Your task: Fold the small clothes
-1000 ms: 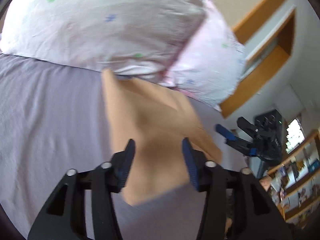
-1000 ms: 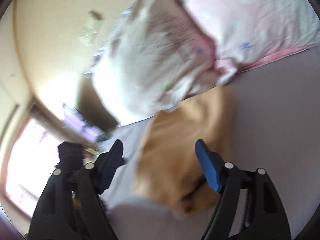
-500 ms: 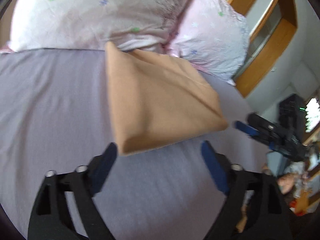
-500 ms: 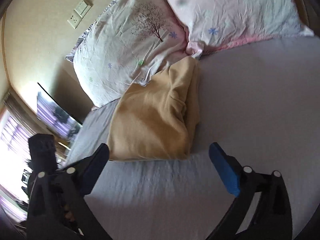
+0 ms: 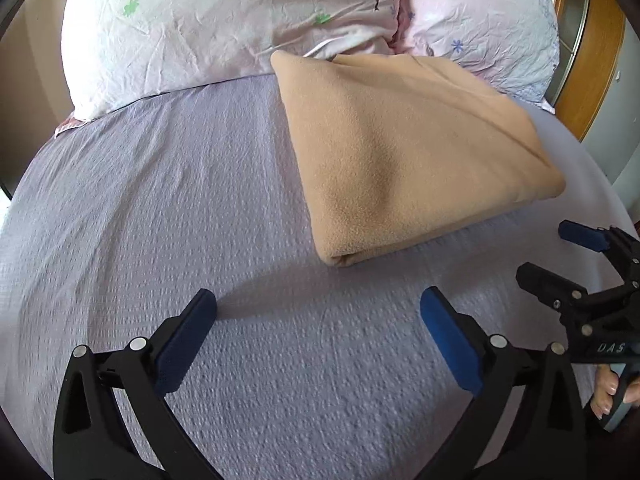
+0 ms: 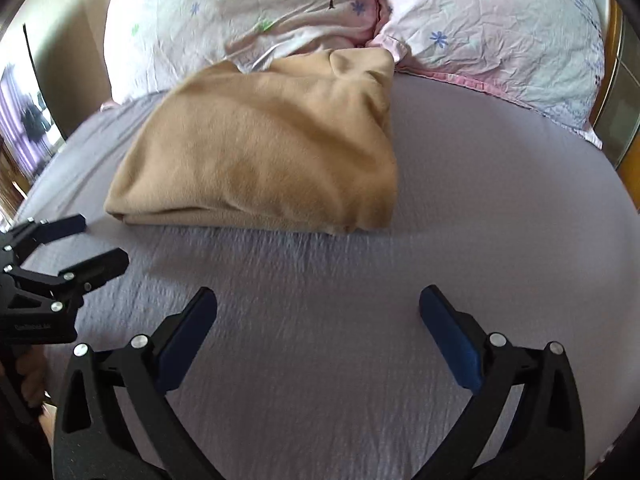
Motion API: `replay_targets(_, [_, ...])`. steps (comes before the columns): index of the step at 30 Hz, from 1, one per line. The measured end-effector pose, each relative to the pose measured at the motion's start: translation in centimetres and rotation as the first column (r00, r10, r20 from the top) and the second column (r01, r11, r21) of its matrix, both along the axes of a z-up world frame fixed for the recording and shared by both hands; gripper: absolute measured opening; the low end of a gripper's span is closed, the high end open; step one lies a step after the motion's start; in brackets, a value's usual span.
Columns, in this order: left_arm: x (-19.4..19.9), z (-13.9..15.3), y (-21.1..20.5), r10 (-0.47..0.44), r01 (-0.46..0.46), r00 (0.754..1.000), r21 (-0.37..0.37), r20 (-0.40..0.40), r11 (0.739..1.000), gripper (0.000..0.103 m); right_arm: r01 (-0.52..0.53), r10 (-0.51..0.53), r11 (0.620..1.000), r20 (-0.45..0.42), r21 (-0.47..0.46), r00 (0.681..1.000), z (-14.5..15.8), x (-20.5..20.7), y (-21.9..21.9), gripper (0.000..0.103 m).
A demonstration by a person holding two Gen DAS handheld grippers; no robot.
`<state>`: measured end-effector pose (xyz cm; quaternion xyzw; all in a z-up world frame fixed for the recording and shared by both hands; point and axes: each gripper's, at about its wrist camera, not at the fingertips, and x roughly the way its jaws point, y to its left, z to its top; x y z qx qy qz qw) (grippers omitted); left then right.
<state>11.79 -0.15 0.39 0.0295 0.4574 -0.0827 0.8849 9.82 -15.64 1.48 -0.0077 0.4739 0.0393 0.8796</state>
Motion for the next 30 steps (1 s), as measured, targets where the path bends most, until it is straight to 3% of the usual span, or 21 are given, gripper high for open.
replay_targets(3, [-0.31, -0.2, -0.43, 0.0, 0.0, 1.0, 0.051, -0.004, 0.999, 0.102, 0.005, -0.005, 1.0, -0.007, -0.031, 1.0, -0.12, -0.09, 0.35, 0.101])
replay_targets(30, [-0.47, -0.27, -0.21, 0.002, -0.001, 1.0, 0.046, -0.004, 0.999, 0.102, 0.004, -0.004, 1.0, -0.006, -0.03, 1.0, -0.21, -0.15, 0.23, 0.101])
